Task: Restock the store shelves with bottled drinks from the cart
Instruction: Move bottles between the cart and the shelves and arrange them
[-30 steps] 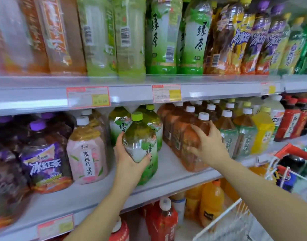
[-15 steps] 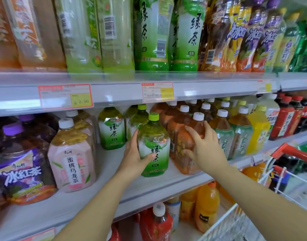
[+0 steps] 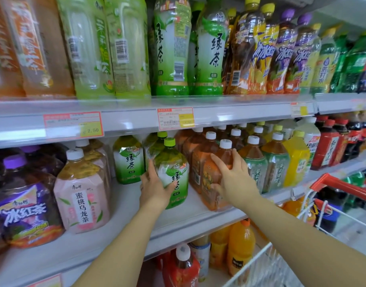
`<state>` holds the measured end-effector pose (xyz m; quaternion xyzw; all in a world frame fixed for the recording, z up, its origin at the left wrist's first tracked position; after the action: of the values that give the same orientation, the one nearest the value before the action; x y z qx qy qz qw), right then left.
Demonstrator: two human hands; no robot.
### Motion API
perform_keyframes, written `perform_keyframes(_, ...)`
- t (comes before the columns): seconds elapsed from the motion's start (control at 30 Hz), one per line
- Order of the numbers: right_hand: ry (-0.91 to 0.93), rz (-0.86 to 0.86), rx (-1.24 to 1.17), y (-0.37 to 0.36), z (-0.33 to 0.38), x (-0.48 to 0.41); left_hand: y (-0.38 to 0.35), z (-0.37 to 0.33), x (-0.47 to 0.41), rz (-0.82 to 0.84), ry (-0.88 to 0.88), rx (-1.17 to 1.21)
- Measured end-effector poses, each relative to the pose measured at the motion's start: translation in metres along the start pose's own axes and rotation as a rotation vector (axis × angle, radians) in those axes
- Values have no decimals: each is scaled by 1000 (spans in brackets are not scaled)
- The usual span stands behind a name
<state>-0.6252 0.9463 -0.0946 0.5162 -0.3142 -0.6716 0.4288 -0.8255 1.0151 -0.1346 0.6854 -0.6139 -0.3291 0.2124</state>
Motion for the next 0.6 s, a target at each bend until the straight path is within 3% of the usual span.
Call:
perform_keyframes(0.1, 66, 80, -162, 15, -7, 14, 13, -10, 20, -72, -35, -145)
perform_keyframes(0.2, 135, 186, -230, 34, -23, 51, 8, -29, 69, -221, -352, -112)
perform_keyframes(0.33, 116, 317, -206, 51, -65, 113, -45, -46, 134, 128, -623, 1)
perform_keyframes(0.43, 5, 438, -125, 57, -114, 157, -86, -48, 156, 302, -640, -21)
perform_keyframes(0.6, -281, 676, 0, 56, -183, 220, -117, -48, 173, 453, -632, -157)
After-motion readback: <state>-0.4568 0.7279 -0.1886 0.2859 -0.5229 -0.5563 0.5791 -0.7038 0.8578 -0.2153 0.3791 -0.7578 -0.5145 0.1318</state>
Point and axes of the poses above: each hand's wrist, its own x-axis away from the middle knuckle, its own y-axis out of the back of the hand, z = x × y, the point moved 4 cm from there along -x, towards the middle knuckle, and after that the axes turned 9 degrees about -x, right-handed, at the moved point
